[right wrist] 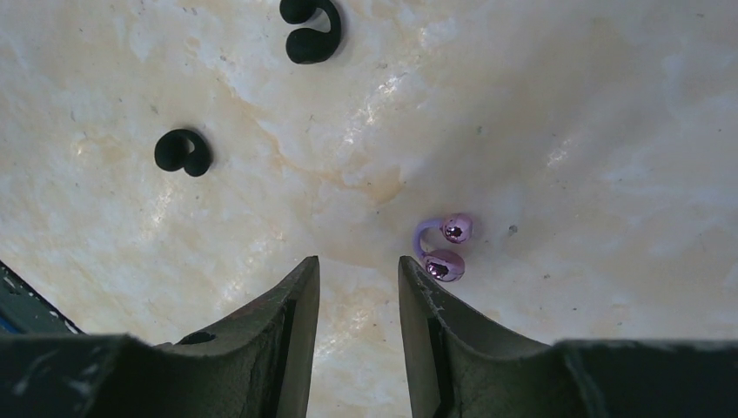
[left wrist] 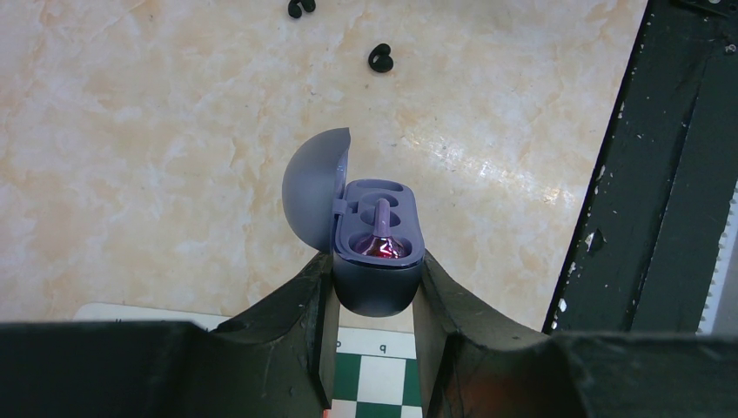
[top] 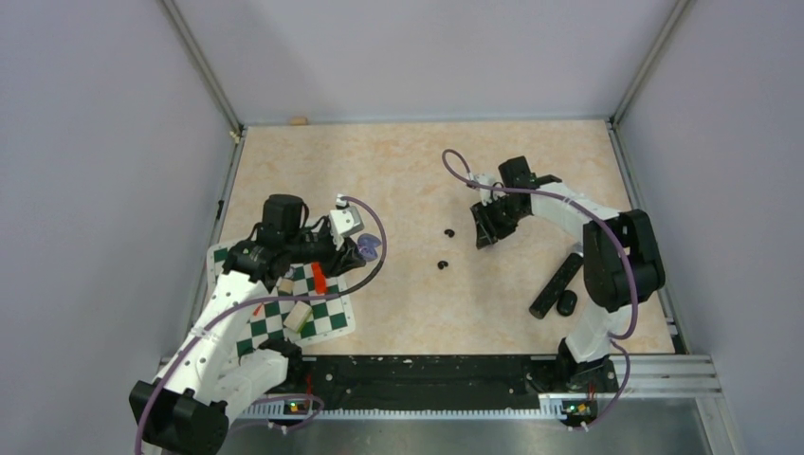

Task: Insert the wireless bluetooth earbuds into the charging case
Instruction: Adjust the right earbud at the center of the board.

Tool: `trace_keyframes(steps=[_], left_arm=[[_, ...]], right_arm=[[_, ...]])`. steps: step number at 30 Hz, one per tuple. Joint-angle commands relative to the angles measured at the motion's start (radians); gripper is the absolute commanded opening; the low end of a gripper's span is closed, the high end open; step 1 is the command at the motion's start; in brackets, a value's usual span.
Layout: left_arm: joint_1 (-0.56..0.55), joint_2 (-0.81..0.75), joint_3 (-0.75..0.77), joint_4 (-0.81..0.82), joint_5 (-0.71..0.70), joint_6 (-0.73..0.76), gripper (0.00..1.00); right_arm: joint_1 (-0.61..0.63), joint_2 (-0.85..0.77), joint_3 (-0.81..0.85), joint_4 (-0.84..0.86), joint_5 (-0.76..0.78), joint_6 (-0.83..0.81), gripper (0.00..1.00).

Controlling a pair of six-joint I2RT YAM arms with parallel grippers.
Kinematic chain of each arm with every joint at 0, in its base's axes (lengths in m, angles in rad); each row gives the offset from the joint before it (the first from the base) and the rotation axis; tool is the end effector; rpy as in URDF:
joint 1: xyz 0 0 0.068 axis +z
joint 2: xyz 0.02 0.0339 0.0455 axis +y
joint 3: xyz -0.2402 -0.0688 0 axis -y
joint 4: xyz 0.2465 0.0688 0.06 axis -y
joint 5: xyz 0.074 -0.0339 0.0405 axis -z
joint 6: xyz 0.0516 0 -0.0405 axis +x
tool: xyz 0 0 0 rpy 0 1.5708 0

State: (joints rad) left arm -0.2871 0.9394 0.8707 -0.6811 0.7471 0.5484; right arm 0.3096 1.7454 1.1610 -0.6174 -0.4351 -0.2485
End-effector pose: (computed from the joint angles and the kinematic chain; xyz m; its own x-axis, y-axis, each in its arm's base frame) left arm 0.1916 -0.0931 0.2741 -0.2008 0.4581 -0.8659 0.9250 0.3797 -0.0137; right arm 0.3210 0.1255 0.1514 -0.7575 -0.4765 -0.4463 -0.6266 0.7224 0.2923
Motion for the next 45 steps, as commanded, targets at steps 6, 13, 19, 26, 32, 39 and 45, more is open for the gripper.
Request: trace_keyframes(steps=[6, 13, 19, 26, 32, 39, 45], left_arm=[[0.007, -0.022, -0.001, 0.018, 0.03, 0.002, 0.0], [0.008, -0.023, -0.002, 0.018, 0.031, 0.002, 0.0], [0.009, -0.026, -0.003, 0.018, 0.034, 0.002, 0.0], [0.009, -0.025, -0.004, 0.018, 0.036, 0.003, 0.0], [0.01, -0.022, -0.002, 0.019, 0.038, 0.003, 0.0], [0.011, -0.024, 0.0, 0.018, 0.039, 0.001, 0.0], [0.011, -0.022, -0.001, 0.019, 0.04, 0.002, 0.0]], right_arm=[[-0.001, -0.007, 0.013, 0.01, 0.06, -0.022, 0.38], [0.0, -0.002, 0.01, 0.009, 0.069, -0.025, 0.38], [-0.001, 0.004, 0.011, 0.008, 0.086, -0.034, 0.38], [0.0, -0.023, 0.014, -0.004, -0.016, -0.046, 0.38], [0.0, -0.006, 0.014, -0.012, 0.001, -0.051, 0.38], [0.0, 0.03, 0.021, -0.026, 0.041, -0.054, 0.38], [-0.001, 0.037, 0.024, -0.03, 0.054, -0.055, 0.38]])
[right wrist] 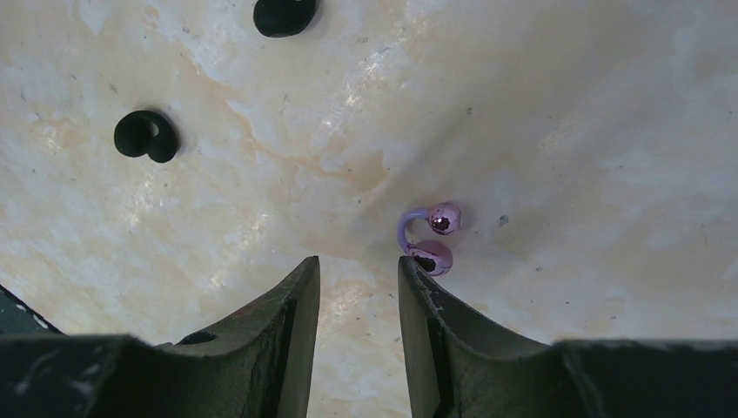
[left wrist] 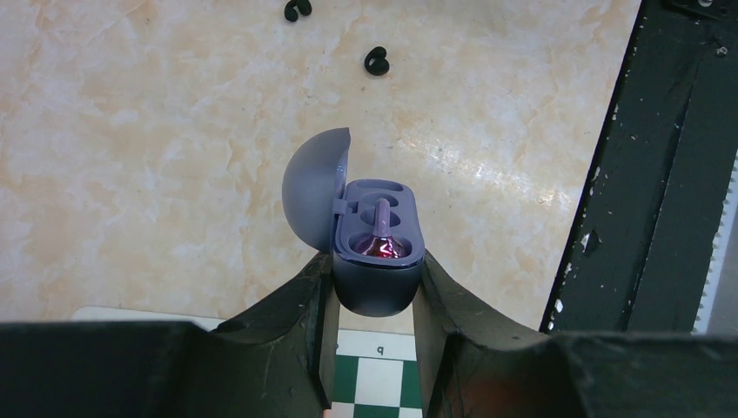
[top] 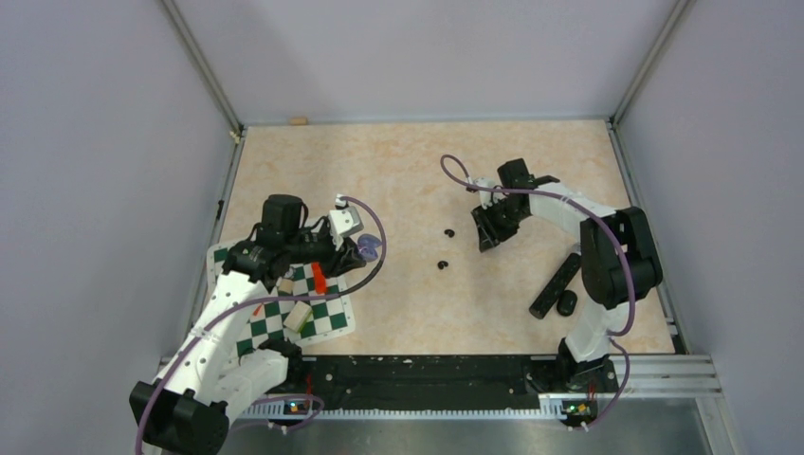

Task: Insert the wireless bluetooth earbuds into the charging case
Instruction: Adjust the right earbud at the center of the board.

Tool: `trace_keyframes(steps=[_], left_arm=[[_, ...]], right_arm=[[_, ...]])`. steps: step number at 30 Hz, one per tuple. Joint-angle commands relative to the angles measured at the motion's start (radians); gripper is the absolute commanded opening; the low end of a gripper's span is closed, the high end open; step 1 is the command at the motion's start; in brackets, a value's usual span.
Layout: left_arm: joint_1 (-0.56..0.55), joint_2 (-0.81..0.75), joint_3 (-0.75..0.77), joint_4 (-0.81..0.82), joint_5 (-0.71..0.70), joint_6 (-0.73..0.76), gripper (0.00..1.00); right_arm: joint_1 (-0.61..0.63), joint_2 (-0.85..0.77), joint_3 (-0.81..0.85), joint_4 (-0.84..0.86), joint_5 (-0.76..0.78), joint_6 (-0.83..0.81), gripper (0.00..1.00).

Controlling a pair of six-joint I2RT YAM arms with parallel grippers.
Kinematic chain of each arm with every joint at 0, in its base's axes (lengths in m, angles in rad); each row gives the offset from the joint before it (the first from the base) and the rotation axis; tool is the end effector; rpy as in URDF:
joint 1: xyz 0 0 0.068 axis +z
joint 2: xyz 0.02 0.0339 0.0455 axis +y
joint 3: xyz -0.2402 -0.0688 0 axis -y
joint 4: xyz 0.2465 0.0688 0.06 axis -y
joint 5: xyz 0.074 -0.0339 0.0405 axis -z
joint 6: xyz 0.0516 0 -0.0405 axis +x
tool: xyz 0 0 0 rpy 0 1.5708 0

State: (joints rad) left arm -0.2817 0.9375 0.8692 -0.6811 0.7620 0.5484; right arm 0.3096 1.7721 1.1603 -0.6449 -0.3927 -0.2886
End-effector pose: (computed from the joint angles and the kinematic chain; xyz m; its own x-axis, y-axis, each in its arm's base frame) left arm 0.1912 -0.0924 0.2743 -0.2005 0.4506 -0.8699 0.9271 0.3744 -0.0197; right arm 0.3196 0.1230 0.1407 -0.7562 -0.5180 -0.3998 -0.6356 0.7266 0.2610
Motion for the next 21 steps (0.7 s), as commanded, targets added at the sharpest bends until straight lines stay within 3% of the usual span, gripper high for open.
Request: trace_keyframes(steps=[1, 21], left_arm=[[0.006, -0.02, 0.001, 0.019, 0.025, 0.002, 0.0], [0.006, -0.021, -0.001, 0.016, 0.028, 0.003, 0.0]], right_arm=[[0.0, 0.01, 0.025, -0.002, 0.015, -0.015, 0.38], [0.0, -0.039, 0.009, 0.06, 0.074, -0.007, 0.38]])
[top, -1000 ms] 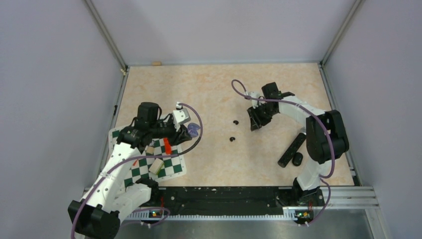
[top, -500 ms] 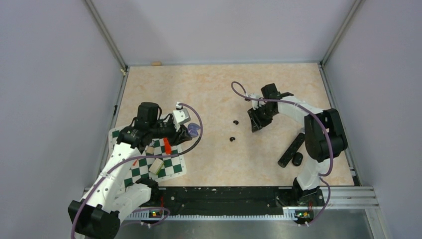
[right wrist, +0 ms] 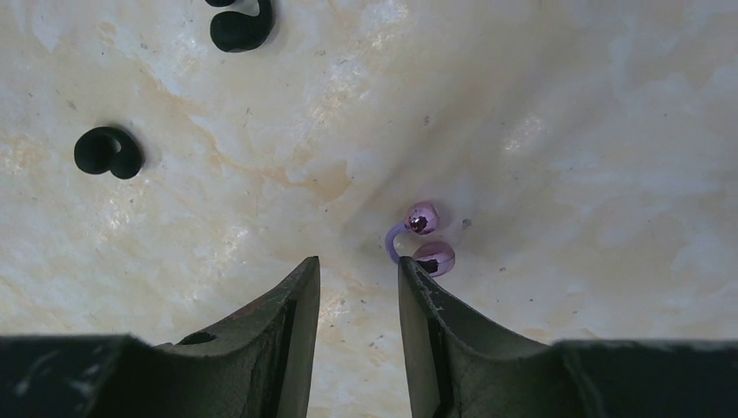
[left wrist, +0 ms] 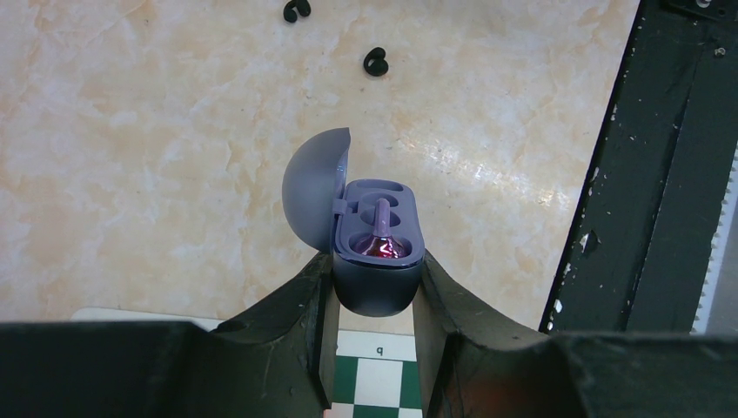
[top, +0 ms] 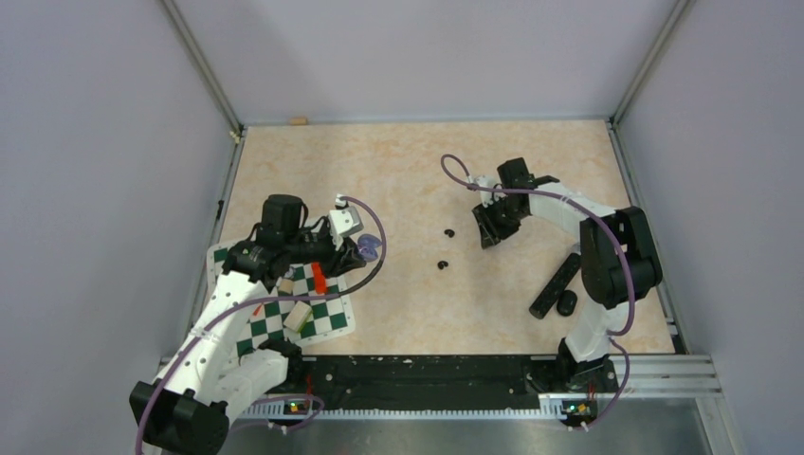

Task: Insert the wireless bluetooth earbuds into the charging case
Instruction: Adjust the right earbud at the center of the board.

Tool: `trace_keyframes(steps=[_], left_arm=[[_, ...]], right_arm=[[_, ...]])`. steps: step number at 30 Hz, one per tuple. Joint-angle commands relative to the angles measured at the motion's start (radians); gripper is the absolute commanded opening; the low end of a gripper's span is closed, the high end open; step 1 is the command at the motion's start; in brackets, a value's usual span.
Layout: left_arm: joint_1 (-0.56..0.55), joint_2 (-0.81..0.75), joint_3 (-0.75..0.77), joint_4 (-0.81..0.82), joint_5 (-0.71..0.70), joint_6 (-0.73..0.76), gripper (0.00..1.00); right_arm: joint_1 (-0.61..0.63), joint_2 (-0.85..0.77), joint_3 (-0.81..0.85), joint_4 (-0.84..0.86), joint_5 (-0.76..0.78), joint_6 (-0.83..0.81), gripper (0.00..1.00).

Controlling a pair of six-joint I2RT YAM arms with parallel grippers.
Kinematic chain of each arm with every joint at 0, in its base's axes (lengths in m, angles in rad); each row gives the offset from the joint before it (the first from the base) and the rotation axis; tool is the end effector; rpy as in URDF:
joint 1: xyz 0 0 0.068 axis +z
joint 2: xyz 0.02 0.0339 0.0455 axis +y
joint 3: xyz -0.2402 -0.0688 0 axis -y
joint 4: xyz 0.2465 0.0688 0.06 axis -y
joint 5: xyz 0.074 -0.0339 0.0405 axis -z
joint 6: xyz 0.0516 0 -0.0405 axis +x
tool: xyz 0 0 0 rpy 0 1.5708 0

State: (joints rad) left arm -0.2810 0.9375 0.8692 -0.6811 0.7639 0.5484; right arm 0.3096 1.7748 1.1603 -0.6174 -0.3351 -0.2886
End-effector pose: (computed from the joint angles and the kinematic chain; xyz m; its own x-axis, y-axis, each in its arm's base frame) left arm 0.1912 -0.0923 0.2744 -0.2005 0.4497 -0.8704 0.9273 0.3738 -0.0205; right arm 0.3239 0.1214 0.1399 -0.7496 -0.5220 -0.4070 -0.6313 0.7486 0.2027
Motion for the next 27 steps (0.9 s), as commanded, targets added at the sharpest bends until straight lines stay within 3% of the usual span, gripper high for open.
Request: trace_keyframes(steps=[1, 27], left_arm=[[0.005, -0.021, -0.001, 0.016, 0.026, 0.004, 0.0], [0.008, -0.019, 0.0, 0.016, 0.034, 0.003, 0.0]], right_arm=[[0.0, -0.045, 0.007, 0.035, 0.016, -0.007, 0.38], [-0.001, -0.004, 0.014, 0.084, 0.077, -0.035, 0.38]])
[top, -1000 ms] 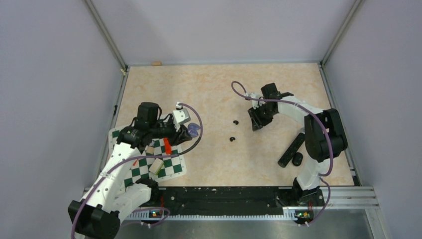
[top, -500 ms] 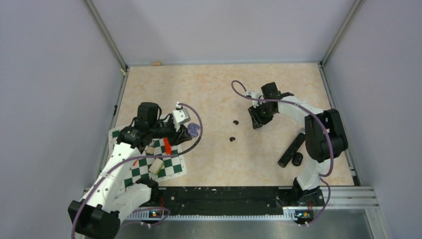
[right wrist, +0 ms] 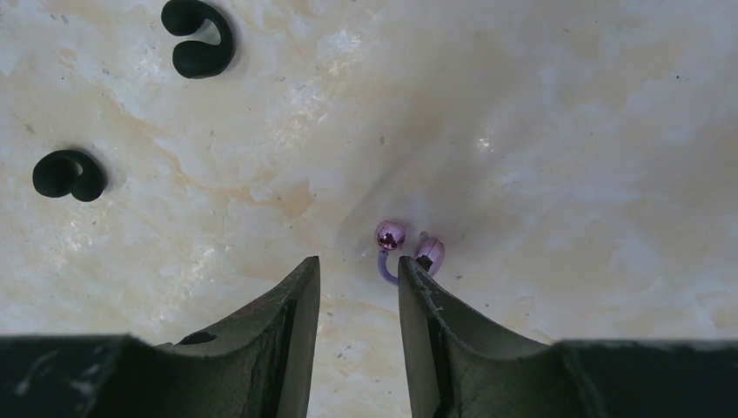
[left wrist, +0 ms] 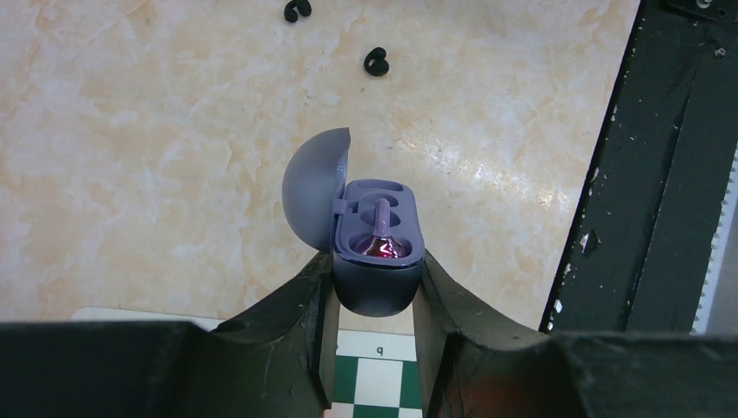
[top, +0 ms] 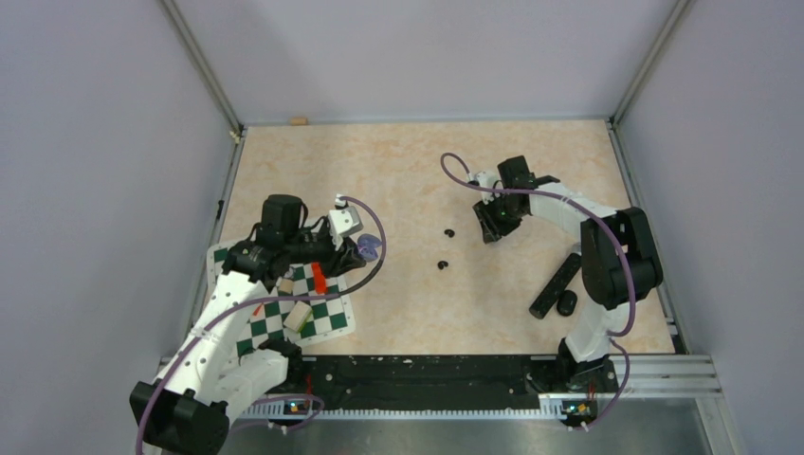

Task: Insert the wireless bluetooth earbuds into the charging case
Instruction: Adjust the right earbud at the center of the board.

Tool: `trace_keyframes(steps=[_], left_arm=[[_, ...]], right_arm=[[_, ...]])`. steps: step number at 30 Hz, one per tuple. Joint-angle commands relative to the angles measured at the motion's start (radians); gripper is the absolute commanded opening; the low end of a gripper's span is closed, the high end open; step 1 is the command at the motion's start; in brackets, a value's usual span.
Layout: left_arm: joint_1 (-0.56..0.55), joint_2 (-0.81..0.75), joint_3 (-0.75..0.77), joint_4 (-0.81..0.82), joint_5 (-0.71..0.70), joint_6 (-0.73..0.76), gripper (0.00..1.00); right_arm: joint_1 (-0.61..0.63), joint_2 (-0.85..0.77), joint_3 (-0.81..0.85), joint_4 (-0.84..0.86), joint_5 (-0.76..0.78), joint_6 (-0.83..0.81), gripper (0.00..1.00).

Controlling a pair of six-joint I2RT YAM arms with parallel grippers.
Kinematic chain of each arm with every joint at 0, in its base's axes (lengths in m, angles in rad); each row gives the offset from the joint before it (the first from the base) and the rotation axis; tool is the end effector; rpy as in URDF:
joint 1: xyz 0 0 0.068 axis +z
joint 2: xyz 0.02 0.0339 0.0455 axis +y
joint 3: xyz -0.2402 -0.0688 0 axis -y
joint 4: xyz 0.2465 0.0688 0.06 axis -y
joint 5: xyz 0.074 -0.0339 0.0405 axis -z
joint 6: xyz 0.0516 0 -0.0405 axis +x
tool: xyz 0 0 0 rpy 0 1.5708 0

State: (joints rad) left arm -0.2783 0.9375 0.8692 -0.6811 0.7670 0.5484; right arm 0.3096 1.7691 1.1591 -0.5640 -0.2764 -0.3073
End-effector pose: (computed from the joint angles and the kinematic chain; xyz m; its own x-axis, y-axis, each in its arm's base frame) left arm 0.1914 -0.0919 0.2744 -0.2012 0.4478 -0.8712 0.9271 0.3741 -0.0218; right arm 0.3305 0.1205 0.1429 -0.7183 -0.5353 -0.4445 -0.6408 0.7578 0.1230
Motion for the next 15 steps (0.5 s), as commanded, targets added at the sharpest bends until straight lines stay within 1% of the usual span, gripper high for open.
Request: trace_keyframes(steps=[1, 10, 12, 15], left_arm=[[0.005, -0.019, 0.001, 0.015, 0.031, 0.004, 0.0], [0.005, -0.016, 0.002, 0.015, 0.033, 0.003, 0.0], [0.005, -0.017, 0.0, 0.014, 0.032, 0.003, 0.0], [0.005, -0.02, -0.001, 0.014, 0.032, 0.004, 0.0]], right_arm=[[-0.001, 0.008, 0.018, 0.029, 0.023, -0.018, 0.38], [0.0, 0.042, 0.035, 0.03, 0.024, -0.024, 0.38], [-0.001, 0.03, 0.036, 0.031, 0.003, -0.029, 0.38], [-0.001, -0.034, 0.033, 0.034, -0.045, -0.047, 0.38]])
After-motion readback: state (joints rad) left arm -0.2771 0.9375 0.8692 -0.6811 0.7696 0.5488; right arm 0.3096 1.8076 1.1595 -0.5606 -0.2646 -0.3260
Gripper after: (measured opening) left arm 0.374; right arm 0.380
